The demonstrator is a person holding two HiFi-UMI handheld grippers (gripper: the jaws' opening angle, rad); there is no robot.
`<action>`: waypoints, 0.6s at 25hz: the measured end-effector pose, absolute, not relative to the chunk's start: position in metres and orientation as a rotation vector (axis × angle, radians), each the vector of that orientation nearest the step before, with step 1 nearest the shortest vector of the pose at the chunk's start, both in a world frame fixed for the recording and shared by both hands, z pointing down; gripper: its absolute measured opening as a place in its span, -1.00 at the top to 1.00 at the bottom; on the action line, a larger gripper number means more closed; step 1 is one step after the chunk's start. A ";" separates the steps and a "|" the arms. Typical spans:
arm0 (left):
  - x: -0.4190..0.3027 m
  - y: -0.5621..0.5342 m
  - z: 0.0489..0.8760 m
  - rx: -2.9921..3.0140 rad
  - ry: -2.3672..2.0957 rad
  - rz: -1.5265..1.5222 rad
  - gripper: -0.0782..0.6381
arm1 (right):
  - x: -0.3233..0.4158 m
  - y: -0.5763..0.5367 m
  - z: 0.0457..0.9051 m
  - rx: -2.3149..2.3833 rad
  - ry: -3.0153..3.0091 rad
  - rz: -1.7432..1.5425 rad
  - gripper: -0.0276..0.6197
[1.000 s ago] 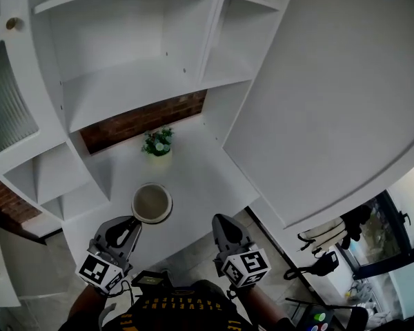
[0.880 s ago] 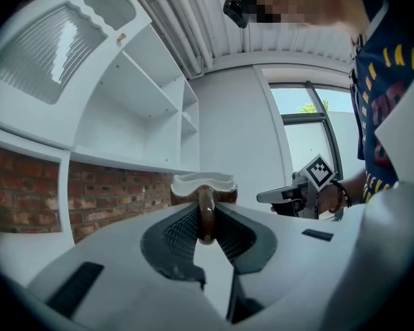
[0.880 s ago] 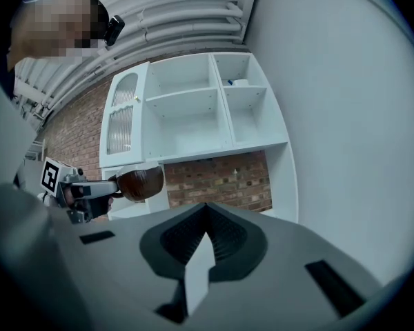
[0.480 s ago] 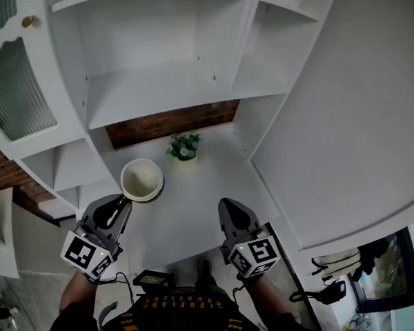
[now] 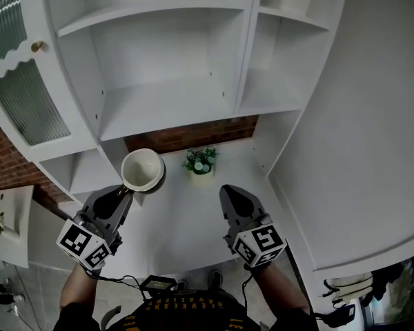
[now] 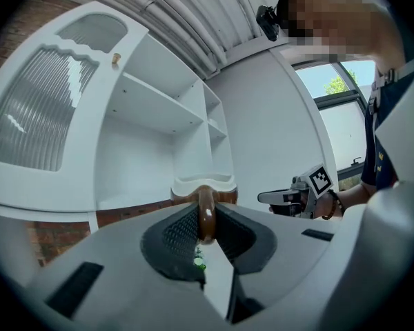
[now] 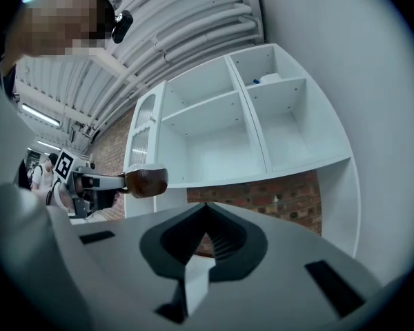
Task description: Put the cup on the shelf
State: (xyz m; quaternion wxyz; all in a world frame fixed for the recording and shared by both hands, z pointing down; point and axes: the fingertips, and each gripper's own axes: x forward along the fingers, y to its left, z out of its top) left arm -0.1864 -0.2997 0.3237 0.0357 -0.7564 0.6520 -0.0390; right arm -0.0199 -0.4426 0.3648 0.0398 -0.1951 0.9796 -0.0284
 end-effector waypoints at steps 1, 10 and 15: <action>-0.187 -0.302 0.319 -2.320 2.005 -0.118 0.64 | -0.024 -0.444 0.360 -0.572 3.005 -0.077 0.90; -0.193 -0.325 0.276 -2.305 1.975 -0.116 0.64 | -0.077 -0.448 0.346 -0.271 3.127 -0.111 0.90; -0.204 -0.348 0.257 -2.313 1.990 -0.052 0.64 | -0.104 -0.453 0.318 -0.216 3.117 0.004 0.90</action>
